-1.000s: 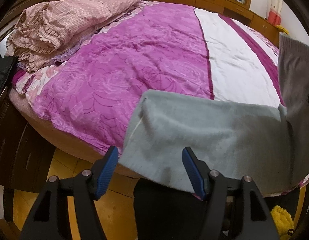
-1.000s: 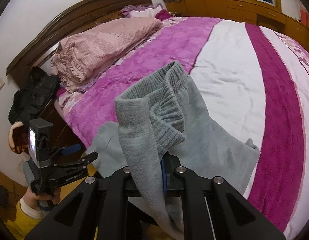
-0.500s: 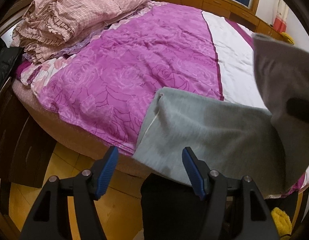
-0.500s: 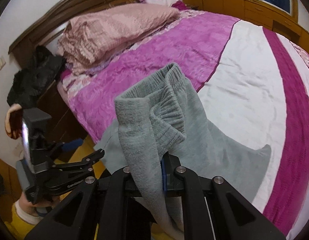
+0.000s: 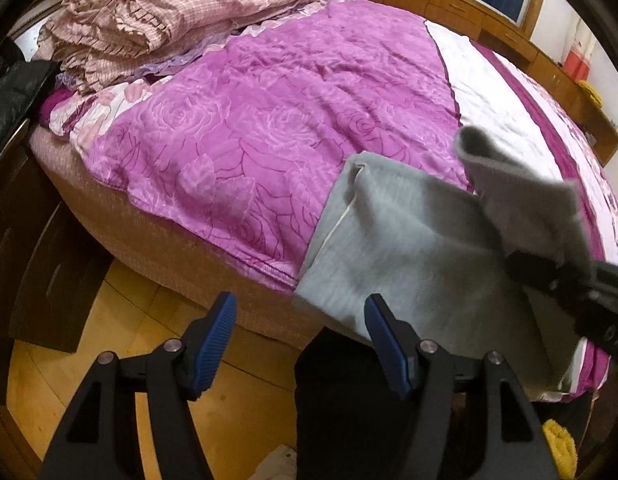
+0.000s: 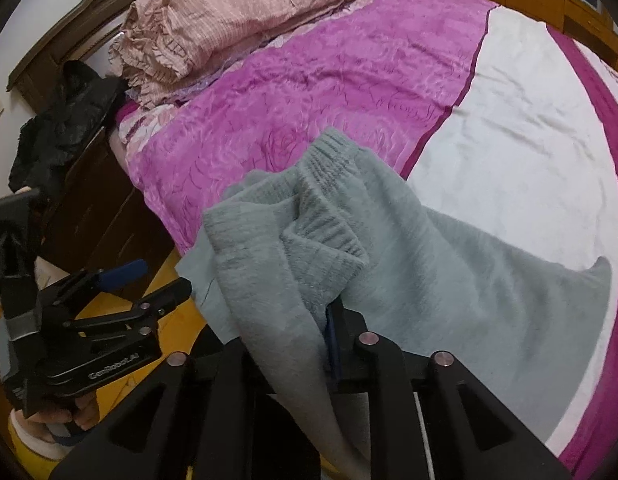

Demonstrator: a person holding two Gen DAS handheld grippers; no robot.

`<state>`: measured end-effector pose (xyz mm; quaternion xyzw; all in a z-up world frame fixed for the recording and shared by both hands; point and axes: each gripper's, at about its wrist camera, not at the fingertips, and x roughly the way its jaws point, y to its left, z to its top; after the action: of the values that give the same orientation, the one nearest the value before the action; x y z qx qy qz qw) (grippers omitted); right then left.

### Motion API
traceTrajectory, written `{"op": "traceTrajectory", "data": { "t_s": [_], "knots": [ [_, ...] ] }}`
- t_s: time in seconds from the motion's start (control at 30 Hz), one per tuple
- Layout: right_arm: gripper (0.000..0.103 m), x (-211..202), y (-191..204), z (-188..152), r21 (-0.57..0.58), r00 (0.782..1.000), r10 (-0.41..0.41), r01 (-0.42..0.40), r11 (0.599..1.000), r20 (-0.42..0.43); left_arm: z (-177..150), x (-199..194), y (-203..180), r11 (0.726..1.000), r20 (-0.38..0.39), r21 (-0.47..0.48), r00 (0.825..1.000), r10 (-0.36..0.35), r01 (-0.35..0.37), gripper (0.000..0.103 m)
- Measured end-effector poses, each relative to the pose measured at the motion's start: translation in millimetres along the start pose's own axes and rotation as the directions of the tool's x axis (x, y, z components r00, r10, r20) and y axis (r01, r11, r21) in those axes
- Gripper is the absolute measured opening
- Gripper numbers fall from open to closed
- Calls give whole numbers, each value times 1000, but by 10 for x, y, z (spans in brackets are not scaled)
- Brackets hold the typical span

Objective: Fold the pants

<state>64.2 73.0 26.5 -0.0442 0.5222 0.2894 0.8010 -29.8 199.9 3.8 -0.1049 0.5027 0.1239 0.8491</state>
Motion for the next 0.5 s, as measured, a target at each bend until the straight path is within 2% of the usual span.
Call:
{"op": "traceTrajectory", "data": {
  "t_s": [0.17,0.27,0.43,0.5],
  "knots": [
    [36,21,103,-62,-30,998,60,-60,998,7,-8,-29,-23,1000,1,7,1000,12,-12,70],
    [44,-46,202,-91,-76,995,93,-91,993,23,-9,-36,-31,1000,2,5,1000,10,-10,70],
    [47,-262,266,-178,-122,987,155,-149,981,49,-11,-84,-89,1000,15,12,1000,-9,9,70],
    [48,-355,228,-217,-123,986,156,-148,981,62,-12,-128,-125,1000,28,19,999,-23,23,70]
  ]
}}
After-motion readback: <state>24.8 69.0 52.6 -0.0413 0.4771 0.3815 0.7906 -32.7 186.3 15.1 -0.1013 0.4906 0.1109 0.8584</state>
